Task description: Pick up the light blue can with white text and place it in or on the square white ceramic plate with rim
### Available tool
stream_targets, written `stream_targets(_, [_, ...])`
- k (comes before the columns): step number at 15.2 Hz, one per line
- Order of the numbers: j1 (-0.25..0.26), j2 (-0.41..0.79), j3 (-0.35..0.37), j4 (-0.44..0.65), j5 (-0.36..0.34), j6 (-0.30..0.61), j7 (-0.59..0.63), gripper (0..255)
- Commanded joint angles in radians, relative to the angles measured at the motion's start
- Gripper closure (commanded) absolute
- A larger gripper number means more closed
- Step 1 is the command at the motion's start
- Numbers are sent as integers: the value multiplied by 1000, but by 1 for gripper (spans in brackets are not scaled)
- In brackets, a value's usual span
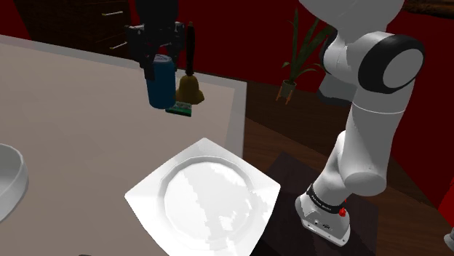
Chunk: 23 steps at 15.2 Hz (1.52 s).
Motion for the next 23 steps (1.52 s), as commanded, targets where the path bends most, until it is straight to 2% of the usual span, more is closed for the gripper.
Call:
stream_targets(1, [13,22,1,62,-12,-42,3,255])
stream_targets(2, [17,27,1,74,-15,-49,4,255])
stream_targets(6, [13,-103,24,-84,44,-11,56,255])
stream_targets(11, [31,-227,53,-209,105,4,126,255])
stream_targets(21, [103,-377,129,-314,190,-16,294,255])
stream_targets(23, [100,-399,122,-364,202,16,284,255])
